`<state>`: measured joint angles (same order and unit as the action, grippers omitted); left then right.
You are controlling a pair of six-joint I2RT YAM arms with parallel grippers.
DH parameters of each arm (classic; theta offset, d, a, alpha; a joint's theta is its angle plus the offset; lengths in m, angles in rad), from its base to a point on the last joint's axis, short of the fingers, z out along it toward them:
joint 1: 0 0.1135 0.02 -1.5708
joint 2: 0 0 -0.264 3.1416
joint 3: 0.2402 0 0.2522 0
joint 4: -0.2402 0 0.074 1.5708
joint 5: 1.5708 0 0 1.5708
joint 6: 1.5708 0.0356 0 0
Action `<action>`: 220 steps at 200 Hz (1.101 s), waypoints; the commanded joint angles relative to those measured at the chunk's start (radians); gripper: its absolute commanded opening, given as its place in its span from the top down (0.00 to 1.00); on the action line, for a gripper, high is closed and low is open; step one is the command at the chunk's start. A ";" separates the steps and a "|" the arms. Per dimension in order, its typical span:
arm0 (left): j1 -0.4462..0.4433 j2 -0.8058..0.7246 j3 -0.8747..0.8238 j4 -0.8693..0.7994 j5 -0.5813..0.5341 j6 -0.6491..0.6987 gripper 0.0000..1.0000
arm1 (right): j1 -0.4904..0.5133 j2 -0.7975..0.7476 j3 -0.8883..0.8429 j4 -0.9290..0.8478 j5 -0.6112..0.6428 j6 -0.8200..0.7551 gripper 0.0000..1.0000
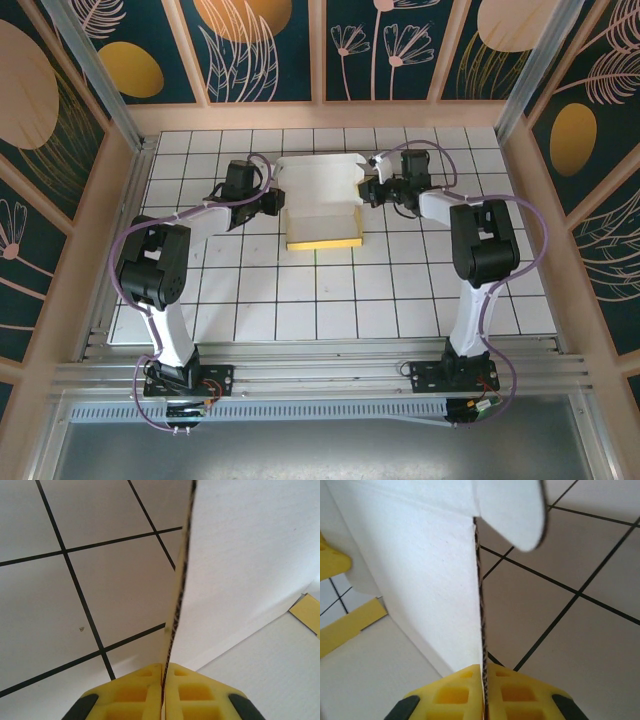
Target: Fold the paper box
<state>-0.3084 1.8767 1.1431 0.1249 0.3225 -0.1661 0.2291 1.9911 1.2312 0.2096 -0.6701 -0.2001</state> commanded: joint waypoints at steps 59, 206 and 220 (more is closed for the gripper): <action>-0.003 -0.010 -0.071 0.150 0.152 -0.082 0.92 | 0.141 -0.123 -0.161 0.207 0.310 0.074 0.97; -0.067 -0.106 -0.320 0.398 0.024 -0.057 0.90 | 0.270 -0.282 -0.534 0.586 0.578 0.173 0.71; -0.069 -0.112 -0.350 0.449 0.001 -0.044 0.90 | 0.271 -0.333 -0.568 0.588 0.596 0.179 0.60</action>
<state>-0.3443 1.7836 0.8539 0.4892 0.3378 -0.2592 0.4763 1.7401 0.7155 0.7448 -0.0723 -0.0586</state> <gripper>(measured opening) 0.101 0.332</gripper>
